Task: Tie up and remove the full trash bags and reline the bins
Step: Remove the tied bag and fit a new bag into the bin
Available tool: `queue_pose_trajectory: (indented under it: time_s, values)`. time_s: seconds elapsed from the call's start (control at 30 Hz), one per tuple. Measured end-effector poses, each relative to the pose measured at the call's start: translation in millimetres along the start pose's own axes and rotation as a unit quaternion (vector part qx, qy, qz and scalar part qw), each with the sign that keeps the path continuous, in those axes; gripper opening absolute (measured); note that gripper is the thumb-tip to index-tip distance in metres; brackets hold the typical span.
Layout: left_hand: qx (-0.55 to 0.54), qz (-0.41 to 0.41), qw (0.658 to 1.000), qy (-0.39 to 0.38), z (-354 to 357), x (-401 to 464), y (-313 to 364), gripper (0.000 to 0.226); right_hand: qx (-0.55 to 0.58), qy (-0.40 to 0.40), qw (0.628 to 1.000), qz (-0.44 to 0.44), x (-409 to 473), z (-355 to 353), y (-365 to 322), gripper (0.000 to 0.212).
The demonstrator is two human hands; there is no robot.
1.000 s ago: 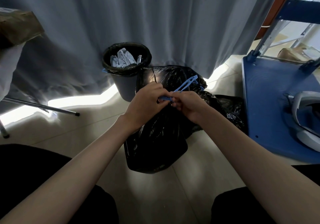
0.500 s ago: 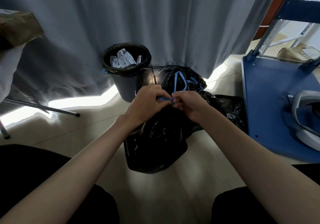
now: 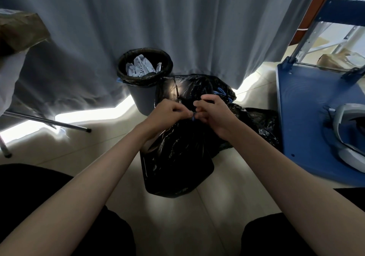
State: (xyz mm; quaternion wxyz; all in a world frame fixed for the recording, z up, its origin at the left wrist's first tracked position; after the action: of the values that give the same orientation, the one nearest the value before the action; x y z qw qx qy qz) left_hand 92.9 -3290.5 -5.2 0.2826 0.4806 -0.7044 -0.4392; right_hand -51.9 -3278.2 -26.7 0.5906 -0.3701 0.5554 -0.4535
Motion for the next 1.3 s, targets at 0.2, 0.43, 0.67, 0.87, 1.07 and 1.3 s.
queue_pose_trajectory:
  time_s: [0.2, 0.43, 0.67, 0.87, 1.07, 1.3]
  values:
    - [-0.177, -0.157, 0.971, -0.022, -2, 0, -25, 0.034, -0.226, -0.058, 0.957, -0.171, -13, 17, -20, 0.016]
    - [-0.183, -0.178, 0.967, -0.013, -5, 2, -27, 0.035, -0.401, 0.017, 0.875, -0.27, -14, 21, -22, 0.022]
    - [-0.146, -0.154, 0.977, -0.016, -13, 2, -22, 0.033, -0.418, 0.017, 0.879, -0.23, -12, 20, -19, 0.017]
    - [-0.083, -0.067, 0.994, 0.0, -22, 2, -9, 0.018, -0.288, -0.064, 0.951, -0.094, -10, 10, -11, 0.018]
    - [-0.025, -0.028, 0.999, 0.002, -21, 4, -4, 0.014, -0.197, -0.054, 0.978, -0.043, -10, 11, -12, 0.019]
    - [0.112, 0.079, 0.989, 0.058, -31, 1, 15, 0.005, -0.17, -0.03, 0.983, -0.059, -10, 0, -21, 0.033]
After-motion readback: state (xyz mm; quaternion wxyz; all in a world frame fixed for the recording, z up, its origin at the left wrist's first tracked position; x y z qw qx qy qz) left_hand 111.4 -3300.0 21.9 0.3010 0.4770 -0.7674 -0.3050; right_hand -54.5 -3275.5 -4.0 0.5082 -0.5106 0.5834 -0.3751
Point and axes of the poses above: each hand's wrist, its own x-axis towards the middle knuckle, its own z-axis out of the palm, y = z × x, the point moved 6 cm from there along x, towards the middle knuckle, and after that the axes turned 6 degrees about -x, right-handed, at the moved point
